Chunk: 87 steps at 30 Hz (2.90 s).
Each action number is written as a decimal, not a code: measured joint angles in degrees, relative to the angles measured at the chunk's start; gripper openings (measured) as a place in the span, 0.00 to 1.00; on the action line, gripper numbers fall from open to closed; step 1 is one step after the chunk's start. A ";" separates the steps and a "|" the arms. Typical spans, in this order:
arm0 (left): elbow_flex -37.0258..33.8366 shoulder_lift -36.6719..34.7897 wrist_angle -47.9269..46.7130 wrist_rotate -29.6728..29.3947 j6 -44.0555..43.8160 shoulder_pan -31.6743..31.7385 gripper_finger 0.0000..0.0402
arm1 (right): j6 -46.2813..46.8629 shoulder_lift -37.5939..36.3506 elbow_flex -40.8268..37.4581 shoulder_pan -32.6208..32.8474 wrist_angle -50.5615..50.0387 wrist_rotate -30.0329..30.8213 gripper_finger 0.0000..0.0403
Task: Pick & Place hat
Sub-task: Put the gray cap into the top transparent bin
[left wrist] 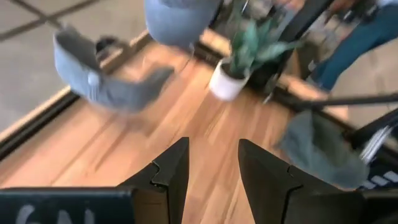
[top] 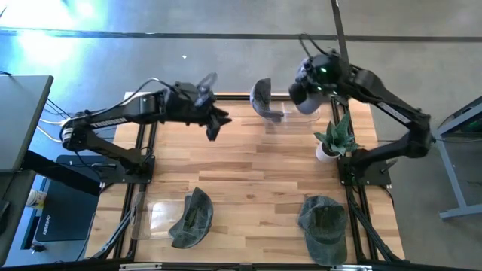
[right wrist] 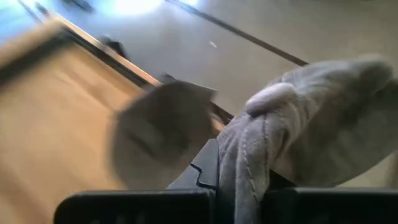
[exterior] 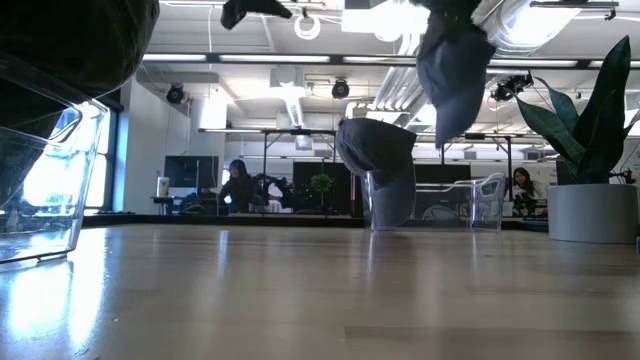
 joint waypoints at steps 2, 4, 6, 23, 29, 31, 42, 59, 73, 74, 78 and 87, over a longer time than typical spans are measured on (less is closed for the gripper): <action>-0.08 0.15 -2.07 -0.94 -0.17 -1.27 0.33 | -2.90 3.63 0.00 -2.62 0.00 0.25 0.00; 0.15 0.50 -3.86 -1.78 -1.15 -1.33 0.33 | -4.85 7.34 0.00 -4.89 0.05 0.24 0.00; 0.06 0.87 -8.37 -2.47 -4.01 -1.15 0.33 | -6.07 11.14 0.00 -6.35 0.46 0.51 0.00; -9.47 1.75 -4.07 -7.85 -4.60 -0.04 0.33 | -5.50 22.88 0.00 -4.18 12.33 -11.07 0.05; -9.54 1.75 -0.59 -7.66 -2.92 -0.02 0.33 | -5.29 22.90 0.00 -4.35 11.98 -18.12 0.12; -9.54 1.75 0.23 -6.67 -2.84 -0.02 0.33 | -5.24 22.88 0.00 -4.49 11.98 -21.02 0.17; -9.54 1.75 0.36 -4.11 -2.95 -0.04 0.33 | -4.49 18.20 0.00 -7.02 11.72 -34.69 0.54; -9.54 1.75 1.65 -8.13 -5.99 0.02 0.33 | -15.03 18.99 0.02 -3.75 4.73 -37.27 0.41; -9.54 1.75 1.53 -5.09 -6.55 -0.02 0.33 | -10.58 18.41 0.02 -7.87 5.81 -44.22 0.65; -9.54 1.75 1.31 -5.11 -7.64 -0.02 0.33 | -9.86 18.38 0.02 -8.14 6.17 -44.91 0.65; -9.54 1.75 -0.48 -5.34 -11.91 1.25 0.33 | -8.75 18.33 0.02 -8.90 6.40 -46.92 0.63; -9.52 3.76 -8.01 -5.08 -18.82 6.39 0.33 | -7.75 14.22 0.00 -9.23 6.44 -46.94 0.57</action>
